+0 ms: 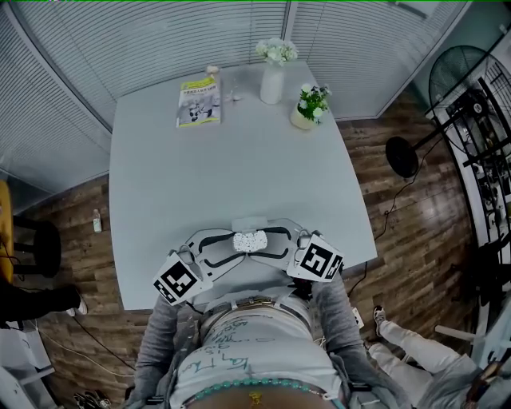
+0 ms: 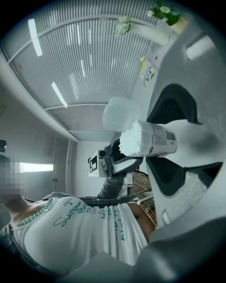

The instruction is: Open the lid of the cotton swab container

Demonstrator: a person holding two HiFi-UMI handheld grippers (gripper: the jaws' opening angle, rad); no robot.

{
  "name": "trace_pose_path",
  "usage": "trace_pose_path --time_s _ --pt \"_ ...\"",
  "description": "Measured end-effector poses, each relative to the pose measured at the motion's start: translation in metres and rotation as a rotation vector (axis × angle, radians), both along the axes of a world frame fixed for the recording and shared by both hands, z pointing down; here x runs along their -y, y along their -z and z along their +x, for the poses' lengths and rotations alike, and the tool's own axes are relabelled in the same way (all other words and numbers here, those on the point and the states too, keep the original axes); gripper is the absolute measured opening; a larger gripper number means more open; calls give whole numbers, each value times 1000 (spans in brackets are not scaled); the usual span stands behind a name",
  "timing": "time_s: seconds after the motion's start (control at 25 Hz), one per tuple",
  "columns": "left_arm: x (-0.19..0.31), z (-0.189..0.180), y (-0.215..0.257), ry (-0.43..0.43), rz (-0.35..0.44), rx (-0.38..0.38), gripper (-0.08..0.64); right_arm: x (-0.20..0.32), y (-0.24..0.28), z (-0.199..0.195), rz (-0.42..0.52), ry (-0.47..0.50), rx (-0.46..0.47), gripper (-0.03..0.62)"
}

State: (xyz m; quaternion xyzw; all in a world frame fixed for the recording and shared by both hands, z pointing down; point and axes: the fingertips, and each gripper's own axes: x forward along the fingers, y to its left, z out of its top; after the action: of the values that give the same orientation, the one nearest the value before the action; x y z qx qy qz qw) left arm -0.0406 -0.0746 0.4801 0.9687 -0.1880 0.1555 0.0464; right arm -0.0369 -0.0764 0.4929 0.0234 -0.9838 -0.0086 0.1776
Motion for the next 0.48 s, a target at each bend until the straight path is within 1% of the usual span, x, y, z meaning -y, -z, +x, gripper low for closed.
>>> trace_pose_path --time_s 0.2,0.28,0.48 --pt "3 -1 4 38 2 -35 184 6 10 5 -35 -42 76 225" --pt "3 0 5 44 8 -31 184 6 15 6 -45 -54 92 224" --pt "2 -1 3 55 11 -4 184 5 14 6 -49 -58 95 219"
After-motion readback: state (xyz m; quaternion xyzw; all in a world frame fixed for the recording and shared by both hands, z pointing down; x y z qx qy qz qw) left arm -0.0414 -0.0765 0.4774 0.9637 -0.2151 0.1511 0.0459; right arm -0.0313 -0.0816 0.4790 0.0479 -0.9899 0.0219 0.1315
